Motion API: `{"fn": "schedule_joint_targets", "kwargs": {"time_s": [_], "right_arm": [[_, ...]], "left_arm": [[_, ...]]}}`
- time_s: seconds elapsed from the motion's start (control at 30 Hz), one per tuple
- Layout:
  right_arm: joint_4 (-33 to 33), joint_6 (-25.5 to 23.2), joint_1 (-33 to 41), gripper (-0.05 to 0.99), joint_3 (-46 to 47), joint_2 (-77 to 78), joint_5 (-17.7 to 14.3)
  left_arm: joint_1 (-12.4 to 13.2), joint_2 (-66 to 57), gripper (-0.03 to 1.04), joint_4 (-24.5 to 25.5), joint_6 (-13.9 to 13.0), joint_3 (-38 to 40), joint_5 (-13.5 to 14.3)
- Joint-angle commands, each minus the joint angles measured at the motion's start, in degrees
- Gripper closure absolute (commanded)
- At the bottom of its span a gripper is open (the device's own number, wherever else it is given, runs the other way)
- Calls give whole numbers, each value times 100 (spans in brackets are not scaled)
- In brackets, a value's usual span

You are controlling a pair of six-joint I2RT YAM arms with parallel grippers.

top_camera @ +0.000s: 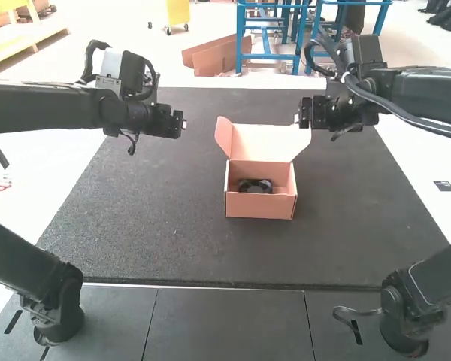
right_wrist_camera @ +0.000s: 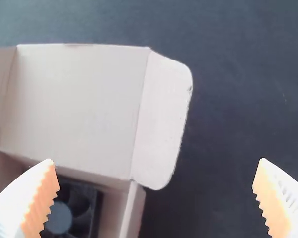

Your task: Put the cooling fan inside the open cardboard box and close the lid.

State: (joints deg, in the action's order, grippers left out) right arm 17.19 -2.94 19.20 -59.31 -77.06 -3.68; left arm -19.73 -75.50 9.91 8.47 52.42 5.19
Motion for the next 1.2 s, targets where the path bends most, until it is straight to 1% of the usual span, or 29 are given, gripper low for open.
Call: {"fn": "schedule_joint_targets", "kwargs": {"time_s": [0.0, 0.23, 0.5, 0.83, 0.93, 1.03, 1.17], "right_arm": [[-75, 22, -189, 3, -283, -231, -1], [-128, -58, -382, 3, -626, -714, 140], [-137, -163, -488, 3, -889, -1031, 289], [-128, -339, -619, 3, -1232, -1312, 456], [-111, -365, -655, 3, -1285, -1347, 509], [-84, -400, -707, 3, -1320, -1365, 579], [-49, -400, -760, 3, -1338, -1365, 614]], "left_arm": [[39, -193, 5, -147, 50, 356, 61], [39, -764, 5, -376, 93, 734, 61], [39, -1441, 5, -490, 129, 1262, 61], [4, -2170, 5, -455, 155, 1868, 61], [-5, -2311, 5, -394, 155, 1991, -1], [-49, -2416, 5, -332, 155, 2079, -229], [-198, -2513, 5, -235, 199, 2149, -484]]}}
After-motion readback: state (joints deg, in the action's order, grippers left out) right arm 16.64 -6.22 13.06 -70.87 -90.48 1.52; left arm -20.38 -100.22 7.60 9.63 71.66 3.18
